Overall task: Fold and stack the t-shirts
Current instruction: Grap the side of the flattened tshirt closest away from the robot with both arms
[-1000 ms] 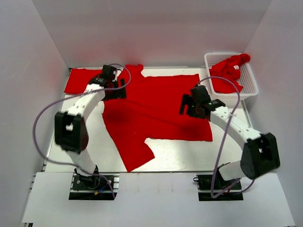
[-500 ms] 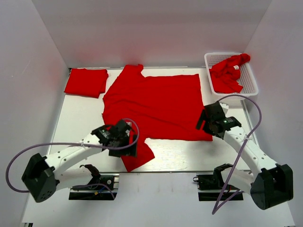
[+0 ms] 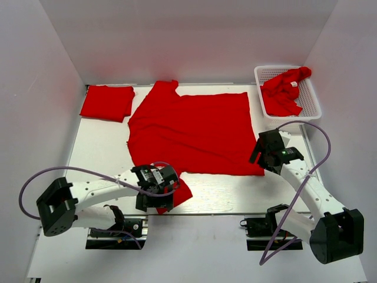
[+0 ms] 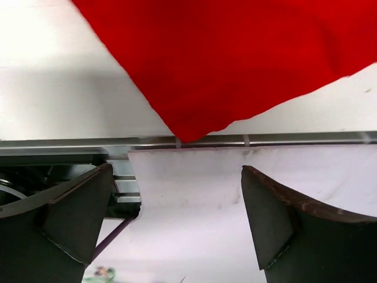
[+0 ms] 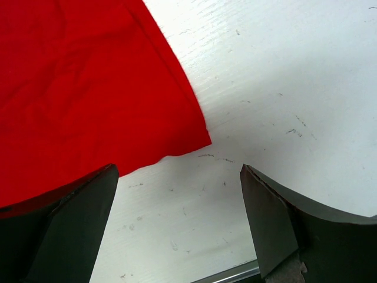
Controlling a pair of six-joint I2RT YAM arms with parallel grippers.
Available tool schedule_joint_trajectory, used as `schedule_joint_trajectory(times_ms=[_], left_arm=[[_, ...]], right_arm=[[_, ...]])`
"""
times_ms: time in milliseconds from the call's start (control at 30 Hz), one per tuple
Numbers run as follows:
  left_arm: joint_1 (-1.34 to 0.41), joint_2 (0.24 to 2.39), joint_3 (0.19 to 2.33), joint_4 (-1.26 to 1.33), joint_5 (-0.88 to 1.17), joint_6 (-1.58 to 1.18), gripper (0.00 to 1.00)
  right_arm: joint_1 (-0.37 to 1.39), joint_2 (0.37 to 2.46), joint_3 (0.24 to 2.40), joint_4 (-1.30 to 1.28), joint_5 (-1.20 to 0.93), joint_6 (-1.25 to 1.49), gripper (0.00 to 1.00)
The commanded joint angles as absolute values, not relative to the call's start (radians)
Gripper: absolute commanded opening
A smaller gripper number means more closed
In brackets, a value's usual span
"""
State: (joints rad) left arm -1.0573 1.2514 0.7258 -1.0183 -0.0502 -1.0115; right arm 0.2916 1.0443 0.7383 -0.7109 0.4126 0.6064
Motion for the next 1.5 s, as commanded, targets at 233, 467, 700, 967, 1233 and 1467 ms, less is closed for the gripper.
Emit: schedule_joint_trajectory(times_ms=[233, 467, 700, 967, 1233, 1467], left_arm=[[-1.071, 1.244, 0.689, -0.896, -0.136, -1.106, 1.00], [-1.071, 1.347, 0.692, -0.857, -0.163, -1.080, 0.97], [-1.071, 1.322, 0.612, -0.773, -0.172, -1.080, 0.73], [-1.071, 1.388, 0.650, -0.791, -0.181, -1.032, 0.00], [-1.071, 1.347, 0.660, -0.831, -0.161, -1.023, 0.00], [-1.071, 1.293, 0.640, -0.844, -0.130, -1.002, 0.00]], right_arm=[[0.259, 1.043, 0.739, -0.706, 0.402, 0.557, 0.90], [0.245, 1.045, 0.738, -0.709, 0.397, 0.558, 0.90], [0.227, 1.040, 0.726, -0.709, 0.393, 0.551, 0.90], [0.209, 1.038, 0.712, -0.722, 0.399, 0.557, 0.90], [0.161, 1.046, 0.666, -0.713, 0.396, 0.591, 0.90], [0.152, 1.084, 0.631, -0.615, 0.250, 0.574, 0.90]])
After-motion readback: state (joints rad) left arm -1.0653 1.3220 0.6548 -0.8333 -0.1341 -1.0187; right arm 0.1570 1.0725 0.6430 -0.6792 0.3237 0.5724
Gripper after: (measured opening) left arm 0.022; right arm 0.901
